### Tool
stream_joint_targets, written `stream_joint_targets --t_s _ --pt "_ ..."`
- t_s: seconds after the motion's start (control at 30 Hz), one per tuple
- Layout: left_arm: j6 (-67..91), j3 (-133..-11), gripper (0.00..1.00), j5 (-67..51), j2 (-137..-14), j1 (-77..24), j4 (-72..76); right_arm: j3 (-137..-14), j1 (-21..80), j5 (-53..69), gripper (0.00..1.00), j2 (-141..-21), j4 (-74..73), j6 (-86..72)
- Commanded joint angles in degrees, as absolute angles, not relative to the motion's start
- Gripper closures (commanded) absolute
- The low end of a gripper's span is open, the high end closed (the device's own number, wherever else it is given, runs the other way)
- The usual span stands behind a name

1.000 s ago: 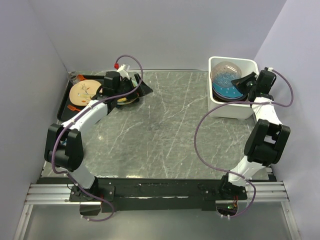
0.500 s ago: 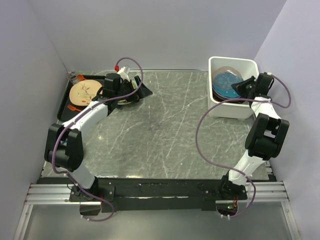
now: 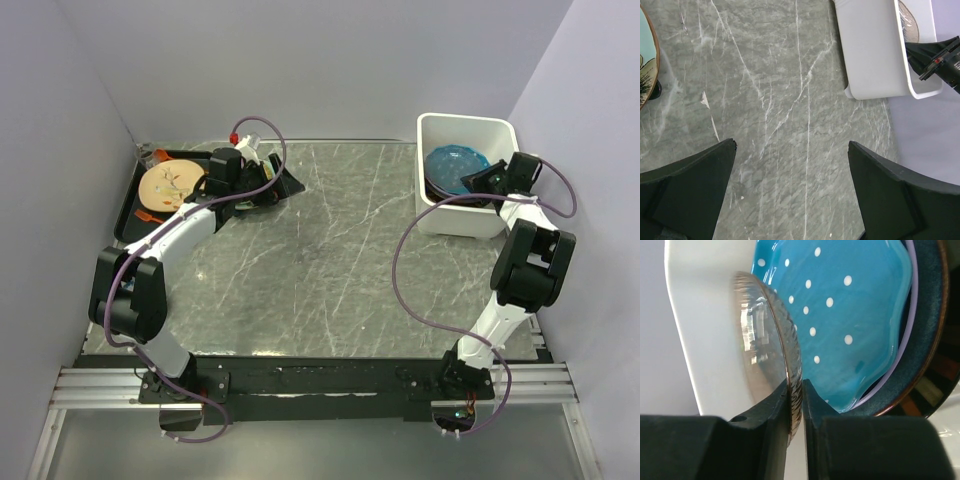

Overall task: Place the plates into the plastic bin on the countertop
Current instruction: Place the plate in the plastic bin.

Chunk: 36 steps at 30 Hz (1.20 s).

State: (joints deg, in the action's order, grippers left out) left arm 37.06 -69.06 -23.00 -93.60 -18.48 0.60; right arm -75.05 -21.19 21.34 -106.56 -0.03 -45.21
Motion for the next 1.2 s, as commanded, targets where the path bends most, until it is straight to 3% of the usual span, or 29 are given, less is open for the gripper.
stream_joint_targets --t_s 0.0,0.17,0.4,0.6,0.8,1.17 --pt "36.30 -69.08 0.01 -22.94 -91.93 -18.81 1.50 -77.70 -21.97 19.69 0.76 -105.73 1.41 -44.91" --pt "36.39 -69.43 0.01 -23.38 -91.85 -18.72 1.23 -77.78 -22.32 20.39 0.74 -105.73 1.14 -45.26" --pt "36.04 -69.52 0.01 -23.12 -91.84 -18.72 0.70 -77.17 -22.59 19.78 0.46 -104.07 0.71 -45.53" --pt "35.95 -69.26 0.01 -23.29 -91.58 -18.72 1.05 -76.64 -22.85 20.21 0.34 -101.61 -0.78 -44.83" --pt "35.68 -69.52 0.00 -23.29 -92.02 -18.72 0.79 -76.03 -23.11 19.25 0.28 -96.86 -2.11 -44.12" --pt "35.33 -69.17 0.01 -22.67 -91.76 -18.72 0.61 -77.43 -22.41 22.85 0.26 -90.53 -2.46 -44.21"
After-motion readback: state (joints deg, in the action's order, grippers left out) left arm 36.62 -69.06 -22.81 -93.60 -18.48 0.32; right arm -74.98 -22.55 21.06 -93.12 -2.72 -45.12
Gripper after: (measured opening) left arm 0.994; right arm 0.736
